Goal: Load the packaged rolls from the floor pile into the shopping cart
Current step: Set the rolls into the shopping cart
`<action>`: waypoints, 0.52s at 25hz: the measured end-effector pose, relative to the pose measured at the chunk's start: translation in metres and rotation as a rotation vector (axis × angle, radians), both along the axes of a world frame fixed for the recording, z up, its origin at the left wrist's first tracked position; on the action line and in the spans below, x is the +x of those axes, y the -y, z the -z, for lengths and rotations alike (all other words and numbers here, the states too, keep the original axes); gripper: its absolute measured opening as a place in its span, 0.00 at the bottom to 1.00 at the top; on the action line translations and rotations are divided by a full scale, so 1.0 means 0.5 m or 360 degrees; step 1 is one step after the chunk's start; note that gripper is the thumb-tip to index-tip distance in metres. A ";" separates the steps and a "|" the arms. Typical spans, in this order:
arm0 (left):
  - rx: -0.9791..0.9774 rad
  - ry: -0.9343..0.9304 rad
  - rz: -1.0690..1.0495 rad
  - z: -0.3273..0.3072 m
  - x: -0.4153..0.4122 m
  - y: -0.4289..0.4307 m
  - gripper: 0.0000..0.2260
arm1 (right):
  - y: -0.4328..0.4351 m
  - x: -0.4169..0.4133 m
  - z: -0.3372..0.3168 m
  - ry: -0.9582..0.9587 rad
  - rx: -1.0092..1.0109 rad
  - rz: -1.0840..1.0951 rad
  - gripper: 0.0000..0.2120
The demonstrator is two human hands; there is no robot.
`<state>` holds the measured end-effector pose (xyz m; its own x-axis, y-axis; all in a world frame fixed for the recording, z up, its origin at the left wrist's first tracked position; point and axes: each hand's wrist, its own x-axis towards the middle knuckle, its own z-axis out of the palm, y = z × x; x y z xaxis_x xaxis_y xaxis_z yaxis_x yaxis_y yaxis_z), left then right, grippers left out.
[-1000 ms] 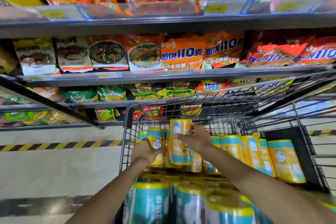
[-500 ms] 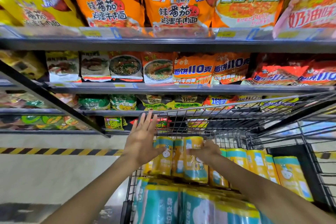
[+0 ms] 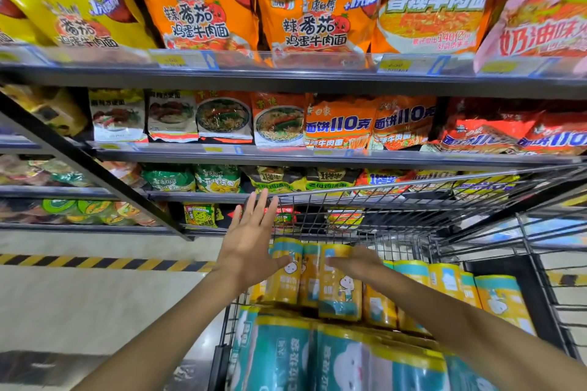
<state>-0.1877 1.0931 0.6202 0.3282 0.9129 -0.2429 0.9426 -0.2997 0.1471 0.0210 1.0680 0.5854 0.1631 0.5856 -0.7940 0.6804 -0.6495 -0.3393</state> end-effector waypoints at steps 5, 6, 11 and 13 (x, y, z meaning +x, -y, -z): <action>0.0025 -0.0052 -0.0037 -0.051 0.013 -0.005 0.47 | -0.043 -0.011 -0.070 0.0339 0.0525 -0.0567 0.40; 0.0030 -0.0081 -0.0042 -0.063 0.013 -0.007 0.48 | -0.047 -0.017 -0.088 0.0414 0.0607 -0.0643 0.39; 0.0119 -0.0030 -0.0216 -0.141 0.001 0.019 0.48 | -0.044 -0.045 -0.183 0.0620 0.0948 -0.0992 0.41; 0.0155 -0.0043 -0.0330 -0.172 -0.013 0.049 0.49 | -0.028 -0.064 -0.223 0.0595 0.1081 -0.1113 0.41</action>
